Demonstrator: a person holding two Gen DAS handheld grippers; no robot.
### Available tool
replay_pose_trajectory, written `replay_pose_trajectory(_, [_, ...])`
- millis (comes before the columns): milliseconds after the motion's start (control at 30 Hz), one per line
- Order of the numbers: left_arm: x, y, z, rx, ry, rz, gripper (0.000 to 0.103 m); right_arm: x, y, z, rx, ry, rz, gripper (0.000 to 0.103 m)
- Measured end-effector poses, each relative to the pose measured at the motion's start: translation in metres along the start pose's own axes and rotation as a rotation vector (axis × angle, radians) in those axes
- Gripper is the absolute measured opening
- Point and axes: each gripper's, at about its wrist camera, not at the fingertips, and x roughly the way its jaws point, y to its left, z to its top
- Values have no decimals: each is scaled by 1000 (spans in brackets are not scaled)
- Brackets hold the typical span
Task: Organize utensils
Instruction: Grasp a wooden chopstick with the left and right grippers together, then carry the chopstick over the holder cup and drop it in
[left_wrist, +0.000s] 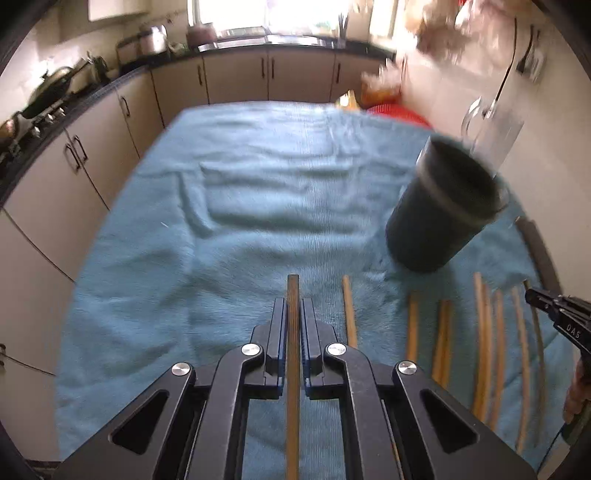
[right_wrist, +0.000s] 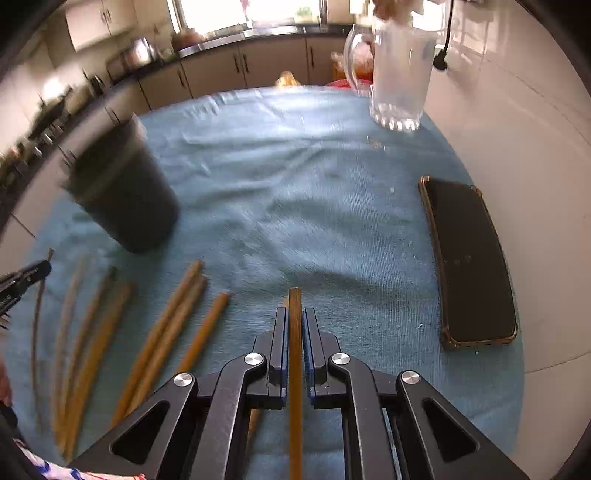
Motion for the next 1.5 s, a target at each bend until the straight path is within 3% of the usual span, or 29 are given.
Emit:
replay_pose_trajectory(233, [-96, 1, -4, -45, -186, -70, 6, -75, -1, -6, 9, -179, 94, 7])
replay_pose_trajectory(400, [-151, -12, -20, -31, -284, -102, 6, -119, 12, -14, -16, -275, 111, 7])
replay_pose_trajectory(833, [-229, -44, -41, 21, -431, -137, 6, -198, 33, -30, -102, -422, 161, 7])
replay_pose_trajectory(1100, [-238, -46, -1, -26, -479, -149, 6, -220, 35, 0, -87, -494, 207, 7])
replay_pose_trajectory(1500, [-201, -68, 114, -105, -577, -121, 6, -202, 65, 107, -24, -618, 260, 7])
